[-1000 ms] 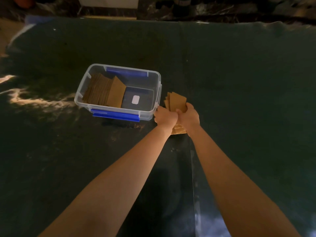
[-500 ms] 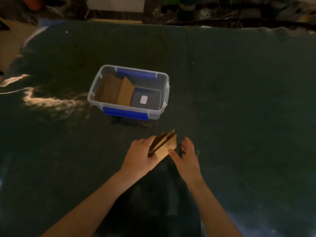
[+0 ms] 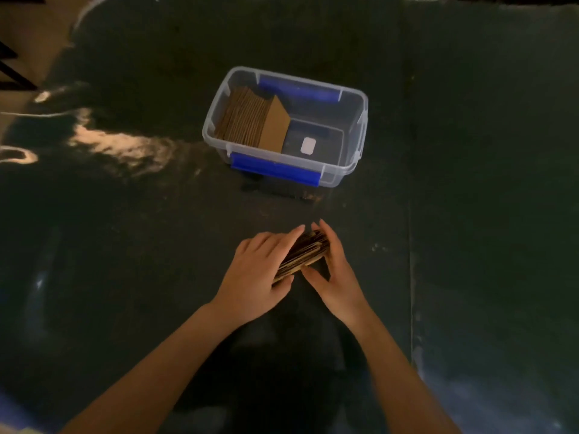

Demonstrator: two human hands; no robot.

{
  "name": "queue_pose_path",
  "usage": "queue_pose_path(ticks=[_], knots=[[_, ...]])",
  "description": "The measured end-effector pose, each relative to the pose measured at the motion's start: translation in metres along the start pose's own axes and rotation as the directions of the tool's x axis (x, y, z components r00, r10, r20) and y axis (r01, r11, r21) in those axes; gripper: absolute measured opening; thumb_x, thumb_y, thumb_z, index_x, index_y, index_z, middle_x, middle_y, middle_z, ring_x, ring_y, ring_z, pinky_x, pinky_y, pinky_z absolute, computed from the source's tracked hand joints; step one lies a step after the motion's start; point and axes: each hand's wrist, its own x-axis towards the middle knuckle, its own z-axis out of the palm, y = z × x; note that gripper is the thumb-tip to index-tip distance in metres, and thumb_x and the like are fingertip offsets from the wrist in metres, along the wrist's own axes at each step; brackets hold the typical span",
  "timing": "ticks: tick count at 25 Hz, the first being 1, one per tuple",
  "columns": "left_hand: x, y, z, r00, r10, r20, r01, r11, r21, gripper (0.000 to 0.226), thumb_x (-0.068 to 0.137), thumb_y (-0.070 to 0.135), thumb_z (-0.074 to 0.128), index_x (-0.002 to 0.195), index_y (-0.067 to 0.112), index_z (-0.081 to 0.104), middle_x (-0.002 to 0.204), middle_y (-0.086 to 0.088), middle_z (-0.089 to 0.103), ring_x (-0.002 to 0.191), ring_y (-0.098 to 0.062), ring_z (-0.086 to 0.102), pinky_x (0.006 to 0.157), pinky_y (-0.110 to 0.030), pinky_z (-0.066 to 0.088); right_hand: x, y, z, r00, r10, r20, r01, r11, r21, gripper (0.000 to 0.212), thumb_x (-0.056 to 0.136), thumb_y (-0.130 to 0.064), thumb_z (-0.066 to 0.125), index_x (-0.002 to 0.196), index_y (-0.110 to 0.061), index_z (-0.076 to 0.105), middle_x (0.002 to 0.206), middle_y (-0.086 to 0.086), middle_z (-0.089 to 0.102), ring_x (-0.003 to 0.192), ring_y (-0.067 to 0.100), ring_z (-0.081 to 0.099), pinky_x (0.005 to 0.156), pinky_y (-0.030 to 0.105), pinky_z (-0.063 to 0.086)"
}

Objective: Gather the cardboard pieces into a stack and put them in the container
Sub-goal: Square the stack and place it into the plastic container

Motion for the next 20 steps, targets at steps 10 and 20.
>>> queue_pose_path(ticks=[10, 20], knots=[[-0.043, -0.03, -0.007, 0.956, -0.293, 0.029, 0.24, 0.721, -0.65, 0.104, 0.07, 0.039, 0.072, 0.139, 0.049, -0.004, 0.149, 0.018, 0.021, 0.134, 0.007, 0.018, 0.109, -0.03, 0.022, 0.002, 0.012, 0.005, 0.995, -0.093, -0.046, 0.093, 0.996, -0.012, 0.067, 0.08, -0.001, 0.065, 0.13, -0.036, 0.037, 0.134, -0.007, 0.049, 0.126, 0.002, 0.045, 0.111, 0.029, 0.034], [-0.038, -0.005, 0.037, 0.867, -0.487, -0.106, 0.181, 0.506, -0.843, 0.108, 0.069, -0.003, 0.066, 0.135, 0.054, 0.002, 0.142, 0.01, 0.032, 0.128, -0.003, 0.038, 0.1, -0.023, 0.04, 0.001, 0.021, 0.013, 0.986, -0.114, -0.122, 0.109, 0.993, -0.052, 0.074, 0.086, -0.005, 0.057, 0.144, -0.033, 0.019, 0.138, -0.028, 0.037, 0.129, -0.009, 0.037, 0.106, 0.007, 0.029]])
